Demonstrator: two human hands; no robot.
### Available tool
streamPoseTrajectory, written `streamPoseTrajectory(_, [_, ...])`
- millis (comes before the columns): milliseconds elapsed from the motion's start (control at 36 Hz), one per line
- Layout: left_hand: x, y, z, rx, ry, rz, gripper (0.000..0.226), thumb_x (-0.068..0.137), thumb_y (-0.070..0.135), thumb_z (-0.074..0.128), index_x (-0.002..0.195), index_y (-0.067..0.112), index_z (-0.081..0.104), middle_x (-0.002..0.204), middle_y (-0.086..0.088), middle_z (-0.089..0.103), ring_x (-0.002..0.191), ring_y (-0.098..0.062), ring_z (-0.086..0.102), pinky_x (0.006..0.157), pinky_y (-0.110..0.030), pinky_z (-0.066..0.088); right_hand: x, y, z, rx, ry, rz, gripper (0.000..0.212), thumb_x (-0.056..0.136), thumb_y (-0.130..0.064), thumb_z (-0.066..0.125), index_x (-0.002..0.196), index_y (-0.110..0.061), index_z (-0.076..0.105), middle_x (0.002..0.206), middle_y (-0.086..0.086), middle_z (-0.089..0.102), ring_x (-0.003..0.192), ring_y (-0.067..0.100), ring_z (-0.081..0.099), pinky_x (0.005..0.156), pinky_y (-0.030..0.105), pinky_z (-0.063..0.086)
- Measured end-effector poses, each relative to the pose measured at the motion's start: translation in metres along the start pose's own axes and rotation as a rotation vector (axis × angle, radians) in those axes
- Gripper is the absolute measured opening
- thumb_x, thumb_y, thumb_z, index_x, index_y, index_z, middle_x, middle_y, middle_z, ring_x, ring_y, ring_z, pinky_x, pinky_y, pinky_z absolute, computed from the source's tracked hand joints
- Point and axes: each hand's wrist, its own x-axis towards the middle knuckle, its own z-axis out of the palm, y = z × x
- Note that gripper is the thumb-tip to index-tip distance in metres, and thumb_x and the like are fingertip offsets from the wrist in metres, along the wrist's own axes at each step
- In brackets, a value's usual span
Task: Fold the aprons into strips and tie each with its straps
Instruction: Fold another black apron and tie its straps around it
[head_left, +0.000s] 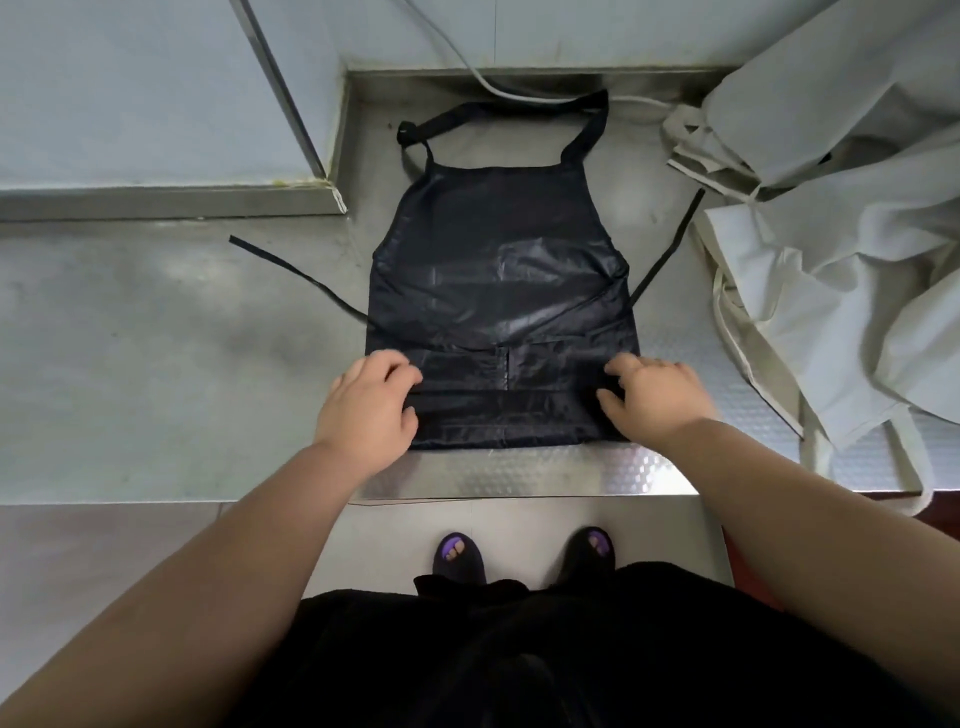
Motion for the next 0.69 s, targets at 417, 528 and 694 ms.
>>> streamPoseTrajectory(417, [0.01, -0.006, 0.008, 0.17, -0.213, -0.095, 0.068, 0.09, 0.043, 0.039, 0.15, 0.035, 0.007, 0.159, 0.004, -0.002, 0.146, -0.018, 0.0, 0.114, -0.041, 0.014, 0.026, -0.019, 0.003, 0.249, -0.107, 0.252, 0.048, 0.087, -0.026, 0.054, 0.125, -0.004, 0.036, 0.106, 0.015, 0.055, 0.096, 0.033, 0.055, 0.075, 0.035, 0.046])
streamPoseTrajectory(528, [0.007, -0.014, 0.008, 0.143, -0.18, -0.209, 0.071, 0.088, 0.055, 0.04, 0.15, 0.034, 0.011, 0.159, 0.003, 0.004, 0.143, -0.024, 0.009, 0.111, -0.044, 0.02, 0.014, -0.016, 0.008, 0.23, -0.029, 0.35, 0.039, 0.088, -0.035, 0.05, 0.108, -0.003, 0.041, 0.112, 0.018, 0.054, 0.099, 0.035, 0.055, 0.075, 0.036, 0.042])
streamPoseTrajectory(694, [-0.006, -0.021, 0.017, 0.079, -0.034, -0.241, 0.072, 0.087, 0.06, 0.045, 0.147, 0.025, 0.028, 0.152, 0.002, 0.023, 0.136, -0.025, 0.023, 0.107, -0.043, 0.026, 0.009, -0.012, 0.012, 0.211, -0.007, 0.385, 0.053, 0.091, -0.039, 0.046, 0.124, 0.002, 0.04, 0.124, 0.02, 0.046, 0.109, 0.036, 0.051, 0.077, 0.037, 0.04])
